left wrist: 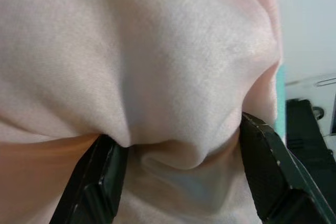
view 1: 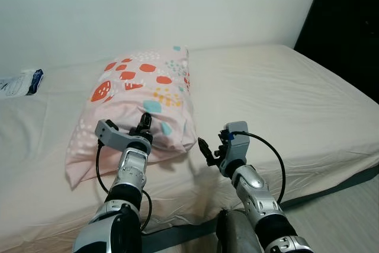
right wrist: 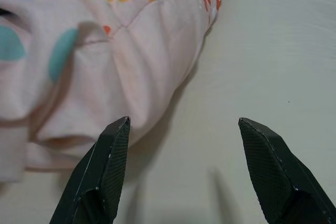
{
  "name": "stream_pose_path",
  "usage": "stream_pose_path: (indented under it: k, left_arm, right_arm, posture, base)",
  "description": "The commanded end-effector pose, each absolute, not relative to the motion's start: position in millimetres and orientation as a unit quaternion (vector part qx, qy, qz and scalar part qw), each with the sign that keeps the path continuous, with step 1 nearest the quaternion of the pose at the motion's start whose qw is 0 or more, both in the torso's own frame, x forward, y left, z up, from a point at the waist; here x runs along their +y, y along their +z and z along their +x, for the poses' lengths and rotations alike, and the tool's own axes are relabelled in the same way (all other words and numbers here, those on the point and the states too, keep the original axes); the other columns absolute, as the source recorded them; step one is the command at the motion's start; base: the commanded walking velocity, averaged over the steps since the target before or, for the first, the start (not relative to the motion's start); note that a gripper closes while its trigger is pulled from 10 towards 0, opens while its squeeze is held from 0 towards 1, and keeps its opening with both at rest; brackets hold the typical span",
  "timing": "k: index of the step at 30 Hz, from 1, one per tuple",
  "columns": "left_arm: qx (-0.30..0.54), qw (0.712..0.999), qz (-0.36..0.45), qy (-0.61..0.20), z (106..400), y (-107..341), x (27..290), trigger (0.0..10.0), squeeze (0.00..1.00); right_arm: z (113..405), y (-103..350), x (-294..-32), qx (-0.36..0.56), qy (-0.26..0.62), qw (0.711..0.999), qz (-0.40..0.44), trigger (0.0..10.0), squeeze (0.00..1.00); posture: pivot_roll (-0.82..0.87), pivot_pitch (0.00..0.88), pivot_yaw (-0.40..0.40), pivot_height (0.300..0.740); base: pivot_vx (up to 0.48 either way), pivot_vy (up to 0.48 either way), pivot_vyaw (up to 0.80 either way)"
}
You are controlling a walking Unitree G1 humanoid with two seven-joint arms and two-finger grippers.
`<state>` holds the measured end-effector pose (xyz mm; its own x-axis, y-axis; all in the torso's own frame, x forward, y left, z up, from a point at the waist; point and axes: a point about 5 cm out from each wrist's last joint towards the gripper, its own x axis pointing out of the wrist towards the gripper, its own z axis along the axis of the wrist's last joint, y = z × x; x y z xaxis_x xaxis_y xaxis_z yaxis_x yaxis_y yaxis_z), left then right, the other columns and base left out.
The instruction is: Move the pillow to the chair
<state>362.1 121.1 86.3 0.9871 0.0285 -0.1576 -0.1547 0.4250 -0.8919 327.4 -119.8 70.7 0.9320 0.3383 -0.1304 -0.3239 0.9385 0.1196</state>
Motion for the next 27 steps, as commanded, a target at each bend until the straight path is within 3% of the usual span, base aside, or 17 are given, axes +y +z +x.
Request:
stream_pose_path:
  k: [1, 5, 15, 21, 23, 25, 26, 27]
  left_arm:
    - [0.067, 0.846, -0.526, 0.048, 366, 92, 110, 0.0, 0.0]
    - [0.087, 0.861, -0.496, 0.074, 364, 85, 113, 0.0, 0.0]
    - [0.097, 0.864, -0.487, 0.085, 359, 75, 118, 0.0, 0.0]
    - [0.104, 0.865, -0.49, 0.038, 357, 74, 111, 0.0, 0.0]
    - [0.108, 0.869, -0.484, -0.008, 358, 76, 106, 0.0, 0.0]
    - [0.118, 0.883, -0.423, -0.166, 355, 84, 95, 0.0, 0.0]
    - [0.131, 0.877, -0.347, -0.305, 345, 87, 92, 0.0, 0.0]
    - [0.131, 0.877, -0.347, -0.305, 345, 87, 92, 0.0, 0.0]
  right_arm:
    - [329, 71, -117, 0.08, 0.172, 0.981, 0.043, 10.0, 0.0]
    - [329, 70, -116, 0.081, 0.17, 0.981, 0.044, 10.0, 0.0]
    - [332, 71, -113, 0.085, 0.172, 0.98, 0.042, 10.0, 0.0]
    - [333, 72, -112, 0.085, 0.173, 0.98, 0.041, 10.0, 0.0]
    - [333, 72, -113, 0.084, 0.171, 0.981, 0.042, 10.0, 0.0]
    - [333, 72, -115, 0.083, 0.166, 0.982, 0.042, 10.0, 0.0]
    - [333, 72, -116, 0.082, 0.163, 0.982, 0.043, 10.0, 0.0]
    - [333, 72, -116, 0.082, 0.163, 0.982, 0.043, 10.0, 0.0]
  posture:
    - [0.01, 0.0, -0.044, 0.535]
    - [0.02, 0.0, -0.047, 0.535]
    - [0.03, 0.0, -0.054, 0.535]
    - [0.03, 0.0, -0.049, 0.535]
    - [0.03, 0.0, -0.049, 0.535]
    - [0.03, 0.0, -0.04, 0.535]
    - [0.03, 0.0, -0.037, 0.535]
    - [0.03, 0.0, -0.037, 0.535]
  base:
    - [0.0, 0.0, 0.0]
    - [0.0, 0.0, 0.0]
    - [0.0, 0.0, 0.0]
    - [0.0, 0.0, 0.0]
    - [0.0, 0.0, 0.0]
    - [0.0, 0.0, 0.0]
    - [0.0, 0.0, 0.0]
    - [0.0, 0.0, 0.0]
